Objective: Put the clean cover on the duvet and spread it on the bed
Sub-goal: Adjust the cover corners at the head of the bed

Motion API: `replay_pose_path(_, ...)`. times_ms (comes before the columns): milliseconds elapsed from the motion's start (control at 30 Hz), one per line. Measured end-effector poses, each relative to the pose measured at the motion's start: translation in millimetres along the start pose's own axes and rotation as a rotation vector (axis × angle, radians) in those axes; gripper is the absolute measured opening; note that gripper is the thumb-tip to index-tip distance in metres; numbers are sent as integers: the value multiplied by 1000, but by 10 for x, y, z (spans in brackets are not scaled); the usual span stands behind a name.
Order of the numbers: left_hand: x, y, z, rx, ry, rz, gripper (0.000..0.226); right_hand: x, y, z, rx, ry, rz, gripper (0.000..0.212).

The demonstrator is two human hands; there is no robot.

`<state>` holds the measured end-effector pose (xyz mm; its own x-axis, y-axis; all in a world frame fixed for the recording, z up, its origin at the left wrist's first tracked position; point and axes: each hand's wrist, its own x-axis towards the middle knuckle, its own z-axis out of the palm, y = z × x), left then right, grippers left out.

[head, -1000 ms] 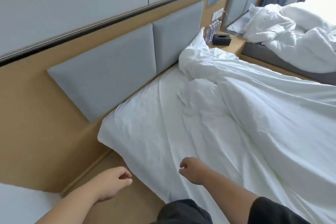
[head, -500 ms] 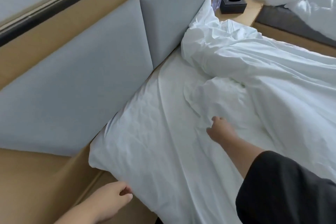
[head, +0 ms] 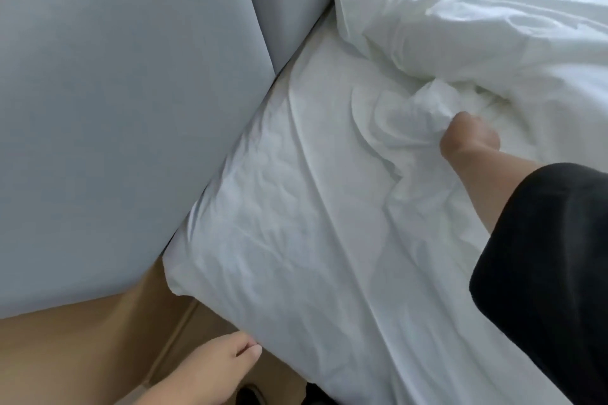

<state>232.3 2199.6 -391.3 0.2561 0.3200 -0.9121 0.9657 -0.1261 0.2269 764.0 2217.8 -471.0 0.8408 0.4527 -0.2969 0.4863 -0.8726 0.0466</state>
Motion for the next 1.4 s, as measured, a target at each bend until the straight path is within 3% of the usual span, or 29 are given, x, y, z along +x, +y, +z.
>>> replay_pose_path(100,-89,48,-102,32,-24,0,36,-299,244,-116,162,36,-44,9)
replay_pose_path(333,-145,733,-427,91,60,138,38,-1555,1076,-606,713,-145,-100,20)
replay_pose_path(433,-223,1114,-457,-50,158,247,31,-2215,1165,-966,924,-259,-237,23)
replay_pose_path(567,-378,1568,-504,-433,238,371,46,-2925,1180,-1274,1120,-299,-354,22)
replay_pose_path(667,-404,1648,-590,-797,54,325,69,-3291,1262,-1397,1326,-264,-318,26)
replay_pose_path(767,-402,1493,-763,-1031,-381,196,83,-3632,1221,-1493,1450,-263,-308,25)
replay_pose_path(833,-538,1432,-851,-981,-521,201,74,-3834,1058,-1508,1449,-270,-314,21)
replay_pose_path(933,-844,1333,-1061,-961,-475,212,41,-4145,615,-1539,1428,-264,-284,21)
replay_pose_path(967,-923,1281,-1206,-1015,-387,197,20,-4256,434,-1550,1399,-260,-282,22)
replay_pose_path(1067,-1284,1060,-1845,-1069,89,77,26,-4618,-209,-1645,1266,-324,-346,14)
replay_pose_path(1200,-1839,573,-2193,-762,587,71,33,-4985,-1010,-2036,1088,-478,-613,25)
replay_pose_path(1267,-1954,295,-2330,-770,487,164,32,-4971,-1144,-2102,1013,-521,-653,33)
replay_pose_path(1400,-1899,-176,-2439,-722,9,592,10,-4869,-1198,-1851,565,-690,-411,31)
